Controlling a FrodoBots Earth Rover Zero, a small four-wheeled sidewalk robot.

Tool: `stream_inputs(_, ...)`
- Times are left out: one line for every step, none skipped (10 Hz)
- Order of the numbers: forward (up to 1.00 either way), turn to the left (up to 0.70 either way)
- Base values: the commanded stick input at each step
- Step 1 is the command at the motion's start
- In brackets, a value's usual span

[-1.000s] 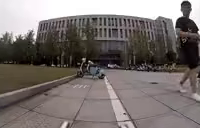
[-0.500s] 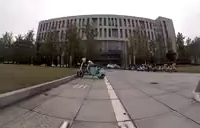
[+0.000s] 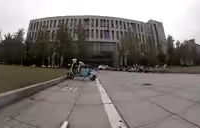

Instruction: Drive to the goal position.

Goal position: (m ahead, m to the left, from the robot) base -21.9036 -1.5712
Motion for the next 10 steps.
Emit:
stream_inputs(0.70, 0.00)
stream_inputs(0.70, 0.00)
stream_inputs(0.70, 0.00)
stream_inputs(0.70, 0.00)
stream_inputs(0.70, 0.00)
stream_inputs(0.70, -0.34)
stream_inputs(0.70, -0.34)
stream_inputs(0.70, -0.34)
stream_inputs(0.70, -0.34)
stream_inputs(0.70, -0.34)
